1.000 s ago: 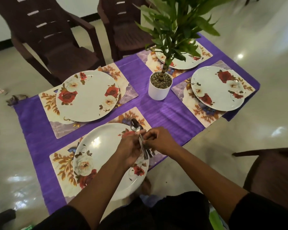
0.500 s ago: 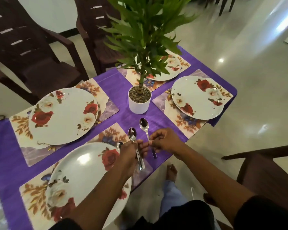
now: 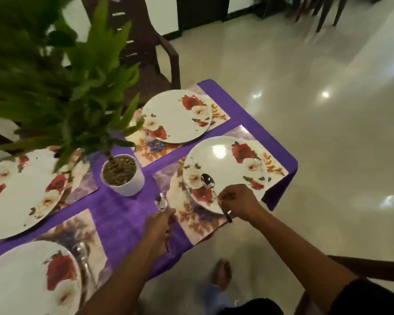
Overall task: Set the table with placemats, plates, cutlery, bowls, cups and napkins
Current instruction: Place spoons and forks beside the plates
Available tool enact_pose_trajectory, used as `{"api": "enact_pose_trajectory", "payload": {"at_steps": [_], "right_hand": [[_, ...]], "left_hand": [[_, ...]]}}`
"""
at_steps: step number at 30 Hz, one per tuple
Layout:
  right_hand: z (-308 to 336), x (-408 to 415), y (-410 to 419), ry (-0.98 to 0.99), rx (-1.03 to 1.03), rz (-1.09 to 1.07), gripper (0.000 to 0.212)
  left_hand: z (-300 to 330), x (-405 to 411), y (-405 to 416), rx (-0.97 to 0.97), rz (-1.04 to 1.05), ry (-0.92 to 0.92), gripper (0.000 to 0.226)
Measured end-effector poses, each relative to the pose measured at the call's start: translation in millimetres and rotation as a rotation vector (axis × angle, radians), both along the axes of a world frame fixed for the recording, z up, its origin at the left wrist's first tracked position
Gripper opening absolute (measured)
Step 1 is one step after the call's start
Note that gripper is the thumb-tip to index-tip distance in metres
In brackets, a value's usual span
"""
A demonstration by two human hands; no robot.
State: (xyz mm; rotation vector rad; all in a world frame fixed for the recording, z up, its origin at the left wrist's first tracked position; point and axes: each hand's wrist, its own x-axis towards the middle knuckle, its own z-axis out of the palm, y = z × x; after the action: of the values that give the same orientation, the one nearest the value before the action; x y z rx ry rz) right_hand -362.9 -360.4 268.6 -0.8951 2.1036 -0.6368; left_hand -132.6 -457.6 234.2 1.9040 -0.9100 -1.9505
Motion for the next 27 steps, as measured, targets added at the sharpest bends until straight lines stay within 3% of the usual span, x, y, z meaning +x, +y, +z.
{"api": "enact_pose_trajectory", "payload": {"at_steps": [5,12,16,21,27], "right_hand": [[-10,-117,9,0.049,0.010,-0.141,0.009],[-12,-219,-3,0.104,0.028,-0.262,0.021],[-14,-236,-18,0.108,0.074,-0.226,0.023],[-28,-221,-43,-0.019,0.098,-0.242,0.018],[-39,-228,-63,0.005,0.084,-0.263,0.016]], "left_hand": [[-2,-67,-1,-0.121,0.122,-0.153,0.015],[-18,-121,-42,-0.262,0.028,-0.360,0.061],[-21,-148,-54,-0.390,-0.101,-0.525,0.047],[-30,-146,-56,-0.410,-0.132,-0.591,0.028],[-43,-140,-62,-0.406,-0.177,-0.641,0.038]]}}
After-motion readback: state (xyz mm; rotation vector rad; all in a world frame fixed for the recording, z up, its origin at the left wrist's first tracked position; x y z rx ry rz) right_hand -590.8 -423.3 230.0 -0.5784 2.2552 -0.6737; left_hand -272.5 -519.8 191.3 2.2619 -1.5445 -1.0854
